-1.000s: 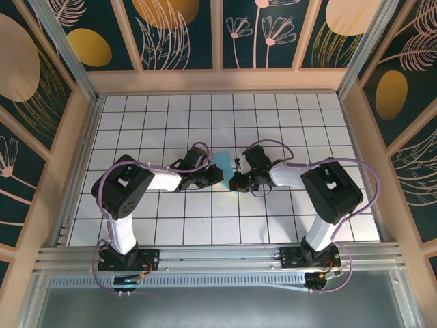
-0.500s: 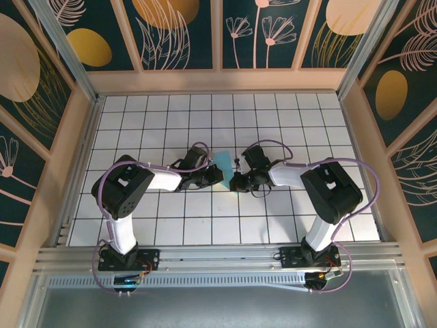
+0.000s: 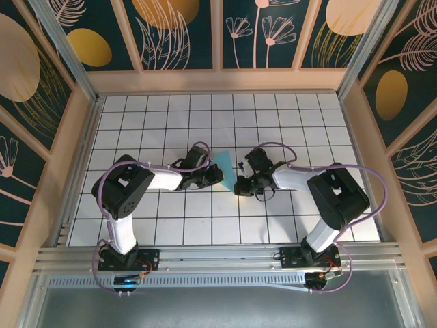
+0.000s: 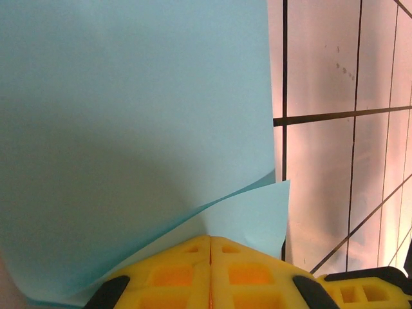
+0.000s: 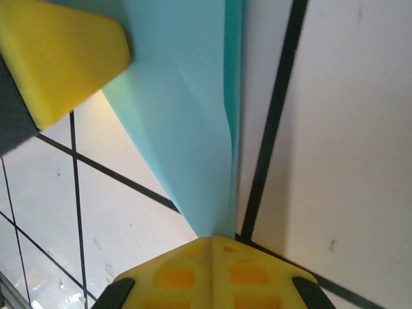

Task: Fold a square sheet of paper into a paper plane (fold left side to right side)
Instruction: Third fold the triangle at the center of the table.

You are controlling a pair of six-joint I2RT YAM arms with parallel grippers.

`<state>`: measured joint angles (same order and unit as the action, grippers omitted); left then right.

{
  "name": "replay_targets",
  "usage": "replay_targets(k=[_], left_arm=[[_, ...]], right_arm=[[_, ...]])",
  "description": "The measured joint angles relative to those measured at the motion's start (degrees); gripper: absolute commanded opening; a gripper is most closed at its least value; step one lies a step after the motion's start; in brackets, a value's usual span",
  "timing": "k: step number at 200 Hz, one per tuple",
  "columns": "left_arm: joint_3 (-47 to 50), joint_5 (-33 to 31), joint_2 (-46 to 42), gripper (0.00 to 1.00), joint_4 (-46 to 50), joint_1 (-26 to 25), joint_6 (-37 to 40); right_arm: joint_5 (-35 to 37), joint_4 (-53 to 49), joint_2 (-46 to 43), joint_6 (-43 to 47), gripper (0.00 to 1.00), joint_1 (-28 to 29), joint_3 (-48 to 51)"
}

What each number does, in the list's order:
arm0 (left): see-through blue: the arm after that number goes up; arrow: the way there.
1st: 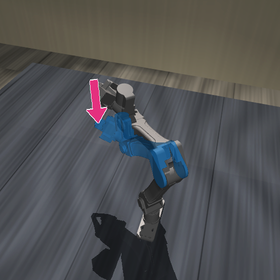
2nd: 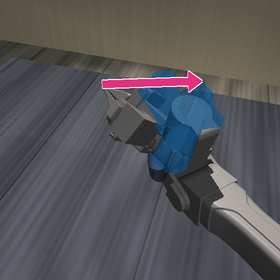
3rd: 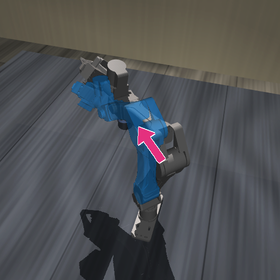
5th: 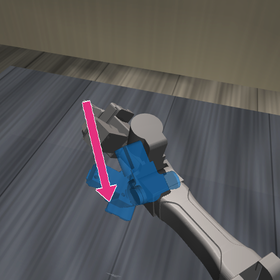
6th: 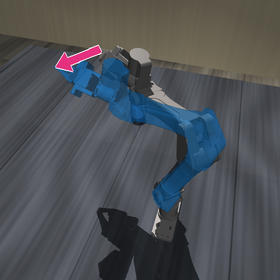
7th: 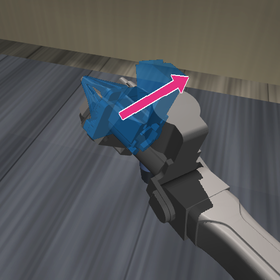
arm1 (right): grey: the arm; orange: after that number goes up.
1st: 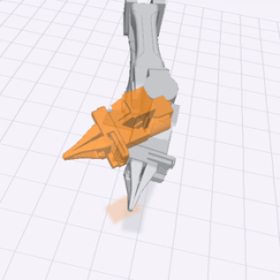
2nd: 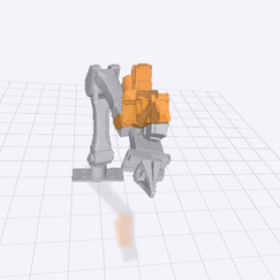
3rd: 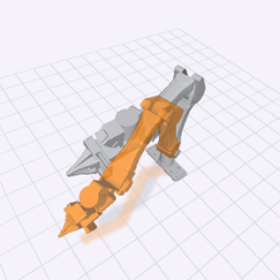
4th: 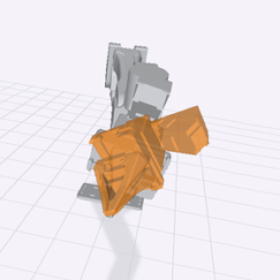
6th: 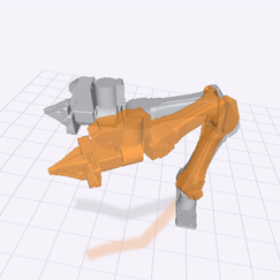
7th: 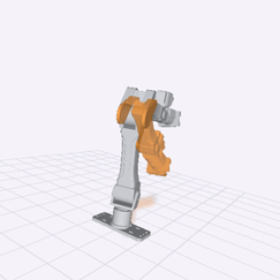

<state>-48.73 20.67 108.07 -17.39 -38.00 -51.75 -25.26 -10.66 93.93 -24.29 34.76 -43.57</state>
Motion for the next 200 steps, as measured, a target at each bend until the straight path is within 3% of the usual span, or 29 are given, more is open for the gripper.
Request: replay_targets(k=[44, 78, 130, 200], left_arm=[[-0.20, -0.07, 0.00, 0.07, 0.37, -0.02, 0.00], [-0.33, -0.09, 0.00, 0.07, 0.61, -0.02, 0.00], [-0.37, -0.09, 0.00, 0.07, 0.68, -0.02, 0.00], [-0.37, -0.11, -0.02, 0.07, 0.68, -0.04, 0.00]], right_arm=[[0.70, -5.73, -5.27, 1.49, 0.00, -1.27, 0.13], [-1.86, -2.19, -9.25, 1.14, 0.00, -2.75, 0.13], [-3.74, 6.93, -1.27, -2.97, 0.00, -0.76, -0.42], [-1.73, 8.63, 3.21, -5.62, 0.00, -0.35, -0.42]])
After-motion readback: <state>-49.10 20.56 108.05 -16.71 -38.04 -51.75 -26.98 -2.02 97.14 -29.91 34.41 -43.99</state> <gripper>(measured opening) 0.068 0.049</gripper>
